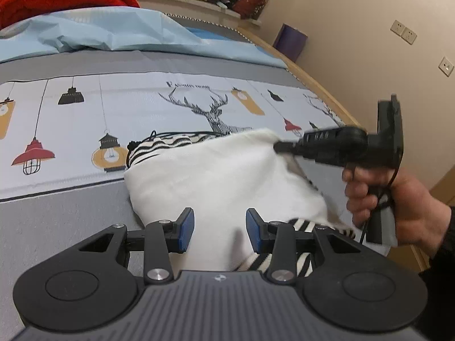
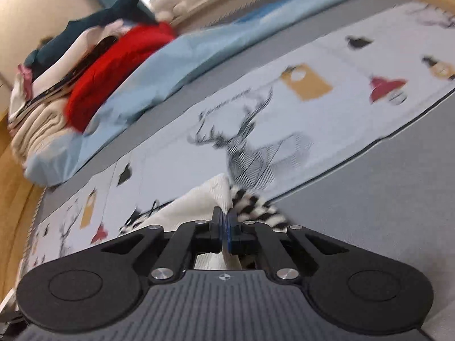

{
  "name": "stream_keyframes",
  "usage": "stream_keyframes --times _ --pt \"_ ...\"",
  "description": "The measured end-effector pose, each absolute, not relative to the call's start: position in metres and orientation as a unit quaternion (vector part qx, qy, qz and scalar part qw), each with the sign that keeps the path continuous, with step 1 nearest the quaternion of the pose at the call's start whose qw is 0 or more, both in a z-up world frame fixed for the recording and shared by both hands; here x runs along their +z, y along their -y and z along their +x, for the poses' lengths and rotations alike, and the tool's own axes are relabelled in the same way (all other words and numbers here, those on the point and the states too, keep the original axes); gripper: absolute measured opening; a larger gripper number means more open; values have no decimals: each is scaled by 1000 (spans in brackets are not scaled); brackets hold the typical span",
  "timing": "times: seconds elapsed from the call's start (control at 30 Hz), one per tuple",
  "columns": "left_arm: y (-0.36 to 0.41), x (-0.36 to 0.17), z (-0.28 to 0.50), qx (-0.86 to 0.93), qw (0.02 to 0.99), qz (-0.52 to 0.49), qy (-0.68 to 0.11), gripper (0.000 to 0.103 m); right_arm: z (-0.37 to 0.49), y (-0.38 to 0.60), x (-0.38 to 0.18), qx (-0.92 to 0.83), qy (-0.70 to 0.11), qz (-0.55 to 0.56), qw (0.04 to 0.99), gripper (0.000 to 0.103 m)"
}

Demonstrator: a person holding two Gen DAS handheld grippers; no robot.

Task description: Fold small clothes

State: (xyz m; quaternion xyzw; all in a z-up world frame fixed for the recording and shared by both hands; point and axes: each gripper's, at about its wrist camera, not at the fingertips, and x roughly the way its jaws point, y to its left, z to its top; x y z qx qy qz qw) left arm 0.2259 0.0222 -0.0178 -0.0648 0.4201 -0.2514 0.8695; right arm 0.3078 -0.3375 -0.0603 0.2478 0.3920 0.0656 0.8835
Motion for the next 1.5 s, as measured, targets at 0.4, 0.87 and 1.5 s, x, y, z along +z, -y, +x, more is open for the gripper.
stream_keyframes --times 0.4,0.87,1.5 --pt "19 -44 221 -287 840 17 -460 43 274 334 -36 143 -378 182 896 8" --pt "10 -29 229 -300 836 -47 -457 50 236 337 -69 221 -520 24 825 6" --pt "-52 -120 316 -142 759 -330 -542 81 270 360 -109 146 -527 164 821 35"
